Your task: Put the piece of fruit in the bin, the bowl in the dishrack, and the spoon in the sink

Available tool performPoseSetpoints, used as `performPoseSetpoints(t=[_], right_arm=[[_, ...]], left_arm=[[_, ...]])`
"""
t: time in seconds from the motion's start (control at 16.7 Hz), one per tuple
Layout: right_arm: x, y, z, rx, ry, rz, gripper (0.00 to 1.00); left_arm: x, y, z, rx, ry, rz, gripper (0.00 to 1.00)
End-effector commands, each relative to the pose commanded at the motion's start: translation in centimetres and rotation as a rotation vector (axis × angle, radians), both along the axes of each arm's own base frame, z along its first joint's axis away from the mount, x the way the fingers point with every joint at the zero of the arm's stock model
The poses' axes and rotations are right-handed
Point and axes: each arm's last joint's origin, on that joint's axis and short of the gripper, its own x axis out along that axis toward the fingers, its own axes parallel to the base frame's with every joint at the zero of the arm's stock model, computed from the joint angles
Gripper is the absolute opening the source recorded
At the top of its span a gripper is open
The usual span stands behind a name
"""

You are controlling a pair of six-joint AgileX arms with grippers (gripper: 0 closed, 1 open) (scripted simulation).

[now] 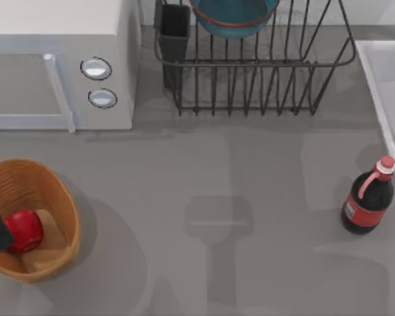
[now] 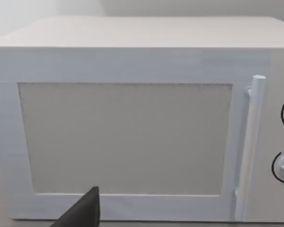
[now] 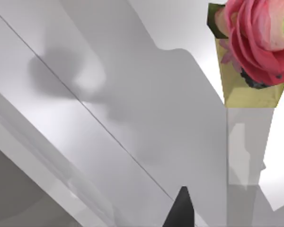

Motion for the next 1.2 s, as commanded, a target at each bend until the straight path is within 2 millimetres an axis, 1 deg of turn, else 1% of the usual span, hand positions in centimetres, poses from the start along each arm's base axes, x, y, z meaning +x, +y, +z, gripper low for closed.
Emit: performPoseSetpoints(t=[0.3,0.6,0.9,1.2], right_arm=[[0.0,-0.3,-0.2,0.001,0.002,-0.007,0.00],[0.5,0.0,-2.1,-0.001,0.002,0.003,0.00],[0.2,0.1,-4.1,0.000,-0.001,-0.001,0.00],[0.2,0.1,-4.4,0.000,0.002,0.000,0.00]], left_arm=[[0.0,0.0,0.0,0.000,0.000,0.000,1.00],[0.0,0.0,0.0,0.000,0.000,0.000,1.00],[0.0,0.0,0.0,0.000,0.000,0.000,1.00],[0.0,0.0,0.0,0.000,0.000,0.000,1.00]])
